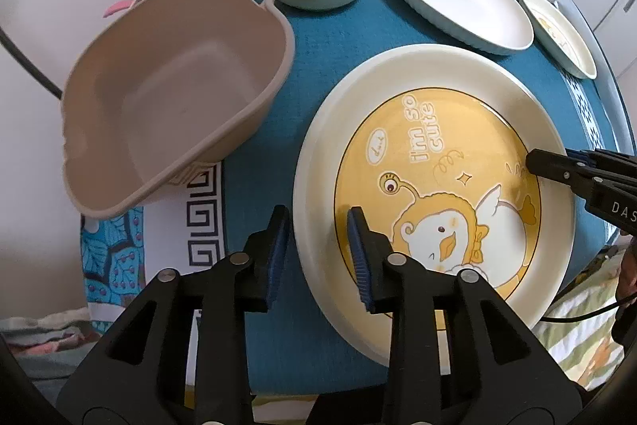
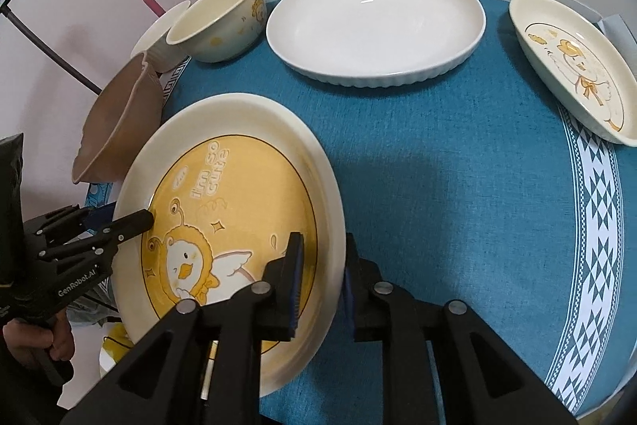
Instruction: Organize plates and bowls
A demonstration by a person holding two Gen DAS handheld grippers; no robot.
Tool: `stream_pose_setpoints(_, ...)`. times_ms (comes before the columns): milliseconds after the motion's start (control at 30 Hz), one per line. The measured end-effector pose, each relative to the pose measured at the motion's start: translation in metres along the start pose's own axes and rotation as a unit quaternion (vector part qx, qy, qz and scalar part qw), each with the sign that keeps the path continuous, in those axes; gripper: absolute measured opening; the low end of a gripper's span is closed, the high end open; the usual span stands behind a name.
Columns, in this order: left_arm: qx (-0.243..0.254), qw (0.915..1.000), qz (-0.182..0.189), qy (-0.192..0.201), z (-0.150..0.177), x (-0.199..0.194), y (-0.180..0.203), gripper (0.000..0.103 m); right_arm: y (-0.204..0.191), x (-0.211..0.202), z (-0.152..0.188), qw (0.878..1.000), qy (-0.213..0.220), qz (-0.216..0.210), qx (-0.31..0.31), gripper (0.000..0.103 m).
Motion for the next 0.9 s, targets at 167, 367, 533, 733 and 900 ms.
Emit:
stream_pose_setpoints(167, -0.011, 0.9999, -0.009, 0.008, 0.004, -0.016, -0.001, 0.029, -0.002, -0.014, 0.002, 1.000, 0.009, 0.002, -0.012, 0.016)
stream_pose_setpoints(367, -0.035, 0.9982, -0.023, 0.043, -0.001, -0.069, 0.005, 0.029, -0.015, -0.051, -0.003, 0.999, 0.030, -0.005, -0.037, 0.016)
stream_pose_setpoints(533, -0.064, 0.9897, -0.032, 0.124, -0.031, -0.141, 0.025, 0.079, -0.028, -0.108, -0.024, 0.993, 0.073, -0.006, -0.089, 0.029)
stream_pose_setpoints(733, -0.088, 0.9761, -0.050, 0.192, -0.075, -0.196, 0.041, 0.103, -0.039, -0.166, -0.069, 0.979, 0.130, -0.034, -0.153, 0.103)
stream_pose_setpoints(900, -0.138, 0.9763, -0.003, 0.167, -0.105, -0.191, 0.055, 0.103, -0.021, -0.187, -0.106, 0.977, 0.107, -0.030, -0.184, 0.103)
Point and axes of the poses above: each gripper's, at about its wrist camera, not at the fingertips, and x roughly the way its jaws point, y to its right, z to its underside, the point moved 10 cm from there along x, roughly the way its jaws point, and after that the axes turned 10 degrees about -z, right-handed, at the moved point
